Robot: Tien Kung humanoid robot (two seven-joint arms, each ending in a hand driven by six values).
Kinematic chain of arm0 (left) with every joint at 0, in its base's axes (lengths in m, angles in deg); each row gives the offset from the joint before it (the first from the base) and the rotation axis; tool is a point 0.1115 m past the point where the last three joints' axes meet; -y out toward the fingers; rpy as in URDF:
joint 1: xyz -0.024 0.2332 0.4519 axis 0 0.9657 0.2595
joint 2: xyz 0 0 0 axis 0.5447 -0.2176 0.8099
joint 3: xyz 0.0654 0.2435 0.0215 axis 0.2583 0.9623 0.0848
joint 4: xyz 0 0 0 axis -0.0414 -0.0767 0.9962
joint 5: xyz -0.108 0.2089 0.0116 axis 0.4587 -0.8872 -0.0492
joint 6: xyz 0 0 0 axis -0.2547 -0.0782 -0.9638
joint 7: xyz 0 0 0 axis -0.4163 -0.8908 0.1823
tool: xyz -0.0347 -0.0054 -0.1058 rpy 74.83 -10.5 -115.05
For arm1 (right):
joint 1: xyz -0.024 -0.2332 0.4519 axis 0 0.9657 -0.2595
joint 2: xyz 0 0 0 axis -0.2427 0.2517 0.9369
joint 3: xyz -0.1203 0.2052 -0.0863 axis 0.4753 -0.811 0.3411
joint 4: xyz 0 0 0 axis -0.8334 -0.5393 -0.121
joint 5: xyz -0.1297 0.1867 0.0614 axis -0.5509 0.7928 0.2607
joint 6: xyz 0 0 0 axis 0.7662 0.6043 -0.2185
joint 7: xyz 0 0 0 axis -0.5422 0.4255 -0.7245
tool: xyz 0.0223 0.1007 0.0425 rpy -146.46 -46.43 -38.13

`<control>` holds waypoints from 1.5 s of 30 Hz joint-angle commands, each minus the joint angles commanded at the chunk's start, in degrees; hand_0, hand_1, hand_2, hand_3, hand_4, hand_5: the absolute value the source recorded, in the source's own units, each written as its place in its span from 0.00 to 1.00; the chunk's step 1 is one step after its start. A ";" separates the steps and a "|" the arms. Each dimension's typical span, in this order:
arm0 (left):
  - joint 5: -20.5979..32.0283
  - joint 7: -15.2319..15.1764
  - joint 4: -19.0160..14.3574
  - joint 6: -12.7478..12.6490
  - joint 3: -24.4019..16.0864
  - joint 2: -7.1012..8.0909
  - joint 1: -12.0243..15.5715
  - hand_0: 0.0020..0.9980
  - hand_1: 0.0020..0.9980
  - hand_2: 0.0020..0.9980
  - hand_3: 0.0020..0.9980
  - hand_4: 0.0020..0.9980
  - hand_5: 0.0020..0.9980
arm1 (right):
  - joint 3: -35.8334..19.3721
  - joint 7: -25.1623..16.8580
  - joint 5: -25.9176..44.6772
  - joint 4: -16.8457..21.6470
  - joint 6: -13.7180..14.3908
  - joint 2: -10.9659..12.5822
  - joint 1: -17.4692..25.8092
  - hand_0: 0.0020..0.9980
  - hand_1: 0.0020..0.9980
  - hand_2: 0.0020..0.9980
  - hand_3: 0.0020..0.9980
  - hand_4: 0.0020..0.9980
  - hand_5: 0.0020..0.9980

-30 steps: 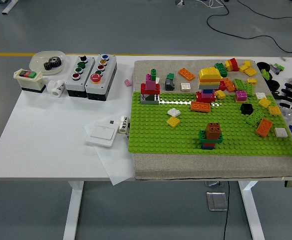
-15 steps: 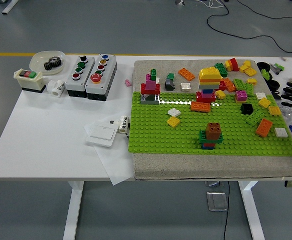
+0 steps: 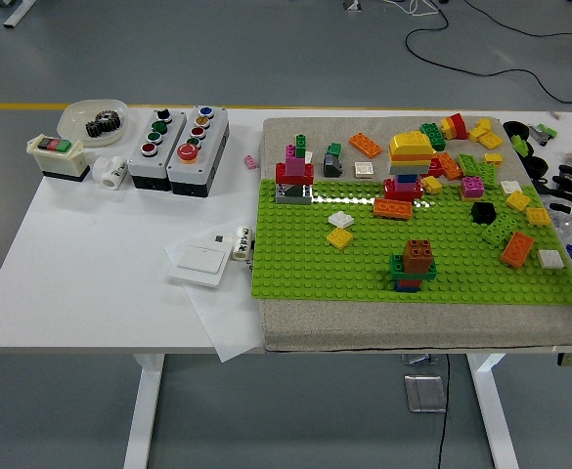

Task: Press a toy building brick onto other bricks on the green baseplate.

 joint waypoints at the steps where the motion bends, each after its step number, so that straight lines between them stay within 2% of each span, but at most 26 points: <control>1: -0.03 -0.01 -0.04 -0.02 -0.03 0.02 -0.02 0.48 0.58 0.71 0.72 0.77 0.82 | 0.02 0.09 -0.06 -0.10 0.02 -0.02 0.04 0.75 0.75 0.79 0.77 1.00 0.85; 18: -3.03 0.70 -0.16 0.30 -1.43 0.52 -0.14 0.49 0.59 0.71 0.72 0.76 0.82 | -0.19 0.05 -0.09 -0.52 0.26 -0.50 0.54 0.74 0.75 0.78 0.77 1.00 0.84; 35: -6.81 1.97 -0.20 0.56 -3.58 1.20 0.75 0.50 0.59 0.70 0.70 0.75 0.82 | 1.26 -0.25 1.43 -0.57 0.72 -2.13 -1.26 0.74 0.74 0.77 0.76 1.00 0.81; 45: -6.11 1.64 -0.33 0.70 -2.85 1.23 0.30 0.50 0.59 0.71 0.70 0.74 0.81 | 1.15 -0.10 1.73 -0.49 0.81 -1.89 -1.66 0.72 0.71 0.76 0.76 1.00 0.80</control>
